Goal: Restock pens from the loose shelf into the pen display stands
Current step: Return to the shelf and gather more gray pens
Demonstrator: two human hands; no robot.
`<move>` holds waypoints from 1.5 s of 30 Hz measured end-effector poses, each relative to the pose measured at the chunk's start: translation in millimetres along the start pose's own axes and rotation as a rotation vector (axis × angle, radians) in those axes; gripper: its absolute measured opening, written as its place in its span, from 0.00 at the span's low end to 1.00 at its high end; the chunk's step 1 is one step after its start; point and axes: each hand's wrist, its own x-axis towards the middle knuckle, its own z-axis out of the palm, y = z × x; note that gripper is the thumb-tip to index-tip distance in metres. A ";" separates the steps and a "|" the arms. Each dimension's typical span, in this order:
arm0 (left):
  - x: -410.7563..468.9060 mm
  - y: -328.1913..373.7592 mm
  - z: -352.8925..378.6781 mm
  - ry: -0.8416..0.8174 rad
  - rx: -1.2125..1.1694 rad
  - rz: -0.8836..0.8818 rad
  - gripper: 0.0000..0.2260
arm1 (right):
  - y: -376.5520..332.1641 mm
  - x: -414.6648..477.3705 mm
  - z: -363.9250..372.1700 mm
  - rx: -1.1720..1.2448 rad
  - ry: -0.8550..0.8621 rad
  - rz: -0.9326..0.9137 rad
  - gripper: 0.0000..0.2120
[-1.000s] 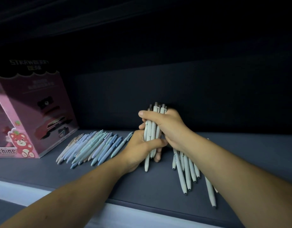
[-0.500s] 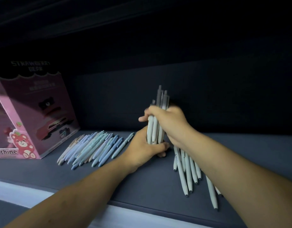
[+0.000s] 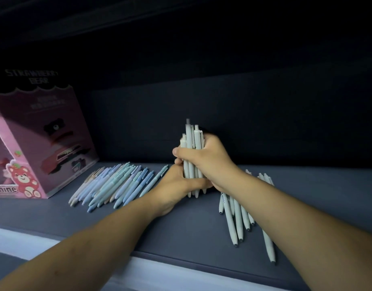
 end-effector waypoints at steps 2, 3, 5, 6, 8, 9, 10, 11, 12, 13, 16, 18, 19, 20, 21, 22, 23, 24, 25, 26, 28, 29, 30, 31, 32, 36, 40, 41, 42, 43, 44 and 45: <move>-0.1 -0.4 1.0 -0.008 0.011 0.003 0.07 | 3.0 -0.3 -1.7 -0.020 -0.012 -0.014 0.13; -0.6 -0.1 1.6 -0.019 0.021 0.004 0.08 | 3.8 -0.8 -2.2 -0.030 -0.017 -0.020 0.14; -0.9 0.6 2.5 -0.037 0.043 0.006 0.09 | 5.0 -1.2 -2.7 -0.025 -0.013 -0.020 0.15; -0.2 0.0 2.7 -0.038 0.052 0.009 0.09 | 5.3 -0.9 -3.0 -0.014 -0.008 -0.015 0.16; 0.8 -1.0 2.3 -0.038 0.051 0.011 0.09 | 5.5 -1.3 -2.9 0.011 0.003 0.009 0.15; 1.1 -1.1 2.4 -0.041 0.054 0.014 0.09 | 5.0 -2.1 -2.4 0.026 0.012 0.027 0.14; 1.0 -0.3 2.8 -0.050 0.058 0.016 0.09 | 4.2 -3.0 -1.7 0.043 0.026 0.045 0.13; 0.6 0.3 2.9 -0.062 0.061 0.017 0.08 | 3.0 -3.7 -1.1 0.060 0.042 0.061 0.13; -0.2 2.0 3.4 -0.068 0.058 0.017 0.08 | 1.2 -3.7 -1.1 0.077 0.058 0.073 0.12; -0.9 4.0 3.9 -0.066 0.050 0.020 0.07 | -0.8 -3.4 -1.4 0.099 0.074 0.083 0.11; -1.2 7.9 5.5 -0.032 -0.005 0.021 0.08 | -7.7 -1.8 -2.6 0.178 0.111 0.087 0.10; -0.4 6.8 4.3 -0.010 -0.052 0.025 0.10 | -10.2 -2.7 -0.3 0.189 0.108 0.062 0.08; -0.2 6.3 3.0 -0.014 -0.073 0.019 0.10 | -10.8 -3.3 1.5 0.180 0.110 0.046 0.08; -0.9 6.4 1.7 -0.027 -0.087 0.009 0.11 | -11.0 -3.9 3.1 0.169 0.117 0.035 0.07; -1.4 6.3 0.7 -0.044 -0.097 -0.001 0.11 | -11.1 -3.9 4.1 0.167 0.124 0.031 0.07; -1.9 6.6 0.6 -0.058 -0.104 -0.011 0.12 | -11.5 -3.5 3.9 0.176 0.129 0.031 0.06; -2.5 7.5 1.3 -0.068 -0.112 -0.016 0.13 | -11.9 -3.1 3.1 0.193 0.134 0.034 0.05; -3.1 8.3 2.3 -0.077 -0.120 -0.019 0.13 | -12.6 -2.7 1.5 0.211 0.139 0.037 0.04; -3.5 9.1 3.5 -0.086 -0.131 -0.018 0.11 | -12.9 -2.6 -0.3 0.227 0.145 0.041 0.04; -3.7 9.8 4.4 -0.099 -0.141 -0.020 0.09 | -13.2 -3.2 -2.2 0.239 0.149 0.040 0.04; -4.6 11.4 6.0 -0.132 -0.143 -0.029 0.04 | -13.4 -5.3 -5.0 0.242 0.146 0.030 0.04; -5.1 12.1 7.0 -0.140 -0.131 -0.036 0.04 | -13.7 -6.2 -6.0 0.238 0.136 0.025 0.04; -5.7 12.4 7.9 -0.135 -0.119 -0.039 0.04 | -14.5 -6.8 -6.8 0.232 0.123 0.026 0.04; -6.0 12.5 8.7 -0.119 -0.117 -0.036 0.05 | -15.3 -6.8 -7.7 0.226 0.108 0.032 0.04; -6.2 12.4 9.1 -0.104 -0.122 -0.027 0.07 | -16.2 -6.9 -8.8 0.224 0.092 0.040 0.04; -5.2 15.9 3.8 -0.093 -0.142 -0.074 0.14 | -20.9 -7.9 -12.2 0.204 0.044 0.049 0.09; -5.0 20.4 1.1 -0.070 -0.176 -0.096 0.19 | -27.9 -8.7 -15.4 0.032 0.006 0.037 0.13; -5.3 21.8 1.1 -0.059 -0.190 -0.095 0.18 | -31.8 -9.0 -17.4 -0.039 -0.007 0.033 0.15; -5.6 23.1 1.4 -0.054 -0.205 -0.094 0.17 | -36.6 -10.7 -20.0 -0.115 -0.028 0.031 0.16; -6.0 24.9 1.8 -0.052 -0.219 -0.094 0.16 | -42.8 -13.8 -23.4 -0.189 -0.060 0.028 0.17; -6.1 26.5 1.8 -0.050 -0.232 -0.091 0.14 | -50.3 -19.2 -26.5 -0.253 -0.099 0.024 0.17; -7.1 28.3 1.6 -0.046 -0.247 -0.087 0.13 | -57.6 -26.3 -29.3 -0.296 -0.129 0.023 0.19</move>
